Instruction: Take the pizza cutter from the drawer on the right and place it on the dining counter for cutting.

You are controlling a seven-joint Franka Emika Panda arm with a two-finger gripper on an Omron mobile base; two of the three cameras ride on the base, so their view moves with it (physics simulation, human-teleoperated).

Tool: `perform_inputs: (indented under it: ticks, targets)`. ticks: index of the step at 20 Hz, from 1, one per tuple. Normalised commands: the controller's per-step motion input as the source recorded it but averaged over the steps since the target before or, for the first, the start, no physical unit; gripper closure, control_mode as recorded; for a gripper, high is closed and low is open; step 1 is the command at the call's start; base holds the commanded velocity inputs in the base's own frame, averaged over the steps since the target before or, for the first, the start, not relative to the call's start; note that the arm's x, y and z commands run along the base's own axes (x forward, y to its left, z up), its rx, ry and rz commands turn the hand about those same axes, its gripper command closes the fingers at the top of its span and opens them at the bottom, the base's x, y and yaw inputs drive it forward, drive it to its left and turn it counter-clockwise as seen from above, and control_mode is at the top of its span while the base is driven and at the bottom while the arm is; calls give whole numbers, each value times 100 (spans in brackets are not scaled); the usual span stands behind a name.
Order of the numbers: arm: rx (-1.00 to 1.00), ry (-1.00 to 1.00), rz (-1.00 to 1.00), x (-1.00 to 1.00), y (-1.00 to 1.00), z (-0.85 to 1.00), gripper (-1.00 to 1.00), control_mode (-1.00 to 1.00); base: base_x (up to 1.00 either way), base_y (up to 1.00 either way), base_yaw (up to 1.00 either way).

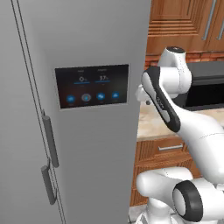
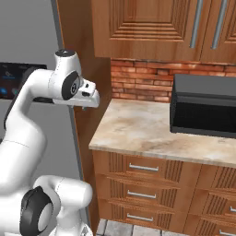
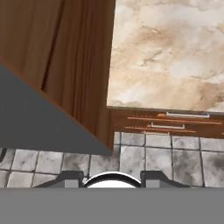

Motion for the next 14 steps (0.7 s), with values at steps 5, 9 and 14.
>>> perform_inputs:
  ticks: [5, 9, 14]
  targets:
    - [8, 0, 0, -24, -42, -3, -100, -100, 0, 0, 0]
    - [25, -2, 1, -56, -99, -31, -100, -100, 0, 0, 0]
    - [37, -2, -17, -18, -94, -64, -100, -100, 0, 0, 0]
